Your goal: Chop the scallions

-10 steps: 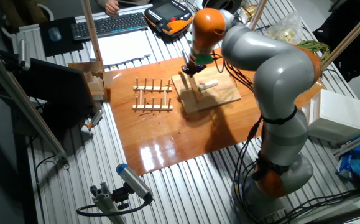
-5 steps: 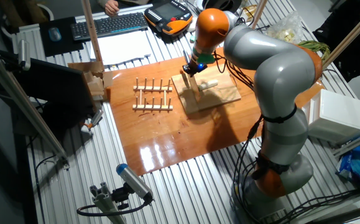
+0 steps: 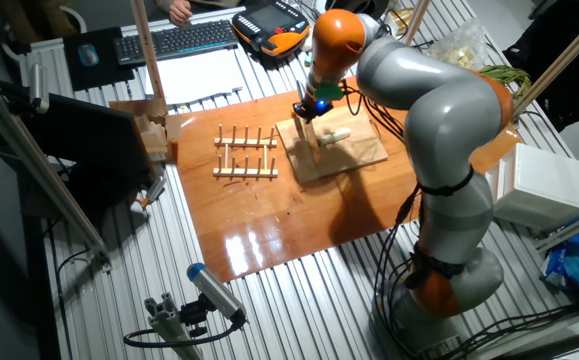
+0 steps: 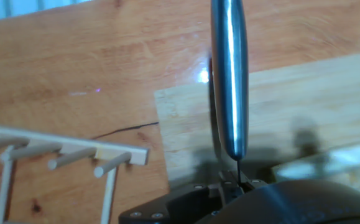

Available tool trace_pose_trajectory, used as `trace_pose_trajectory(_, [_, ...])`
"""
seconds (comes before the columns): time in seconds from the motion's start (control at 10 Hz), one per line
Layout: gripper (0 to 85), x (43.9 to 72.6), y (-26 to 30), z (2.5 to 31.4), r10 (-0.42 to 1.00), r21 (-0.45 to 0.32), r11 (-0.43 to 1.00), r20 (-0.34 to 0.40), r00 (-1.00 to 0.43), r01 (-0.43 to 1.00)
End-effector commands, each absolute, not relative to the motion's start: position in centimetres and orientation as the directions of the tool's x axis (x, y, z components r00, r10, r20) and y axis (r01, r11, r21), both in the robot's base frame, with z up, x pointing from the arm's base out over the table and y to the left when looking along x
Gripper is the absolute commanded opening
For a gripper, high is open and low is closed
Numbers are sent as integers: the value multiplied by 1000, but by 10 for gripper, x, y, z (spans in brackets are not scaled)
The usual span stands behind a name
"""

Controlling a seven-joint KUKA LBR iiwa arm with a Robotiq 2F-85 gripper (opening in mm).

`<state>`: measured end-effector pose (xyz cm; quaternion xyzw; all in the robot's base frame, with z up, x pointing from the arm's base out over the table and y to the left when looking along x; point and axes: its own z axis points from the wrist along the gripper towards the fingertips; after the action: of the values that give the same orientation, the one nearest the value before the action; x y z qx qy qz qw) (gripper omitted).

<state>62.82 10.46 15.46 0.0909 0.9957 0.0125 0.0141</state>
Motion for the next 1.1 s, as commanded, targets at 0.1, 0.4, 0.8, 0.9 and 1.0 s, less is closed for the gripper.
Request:
trace_pose_trajectory(0.1, [0,628,105,154,334,12,943,-30,-942,333])
trace_pose_trajectory(0.4, [0,628,105,154,320,-26,946,-48,-946,322])
trace_pose_trajectory(0.8, [0,626,86,160,255,-23,966,-45,-966,256])
trace_pose_trajectory(0.9, [0,628,79,166,237,-23,971,-39,-971,238])
trace_pose_trajectory(1.0, [0,628,74,167,222,-28,974,-40,-974,223])
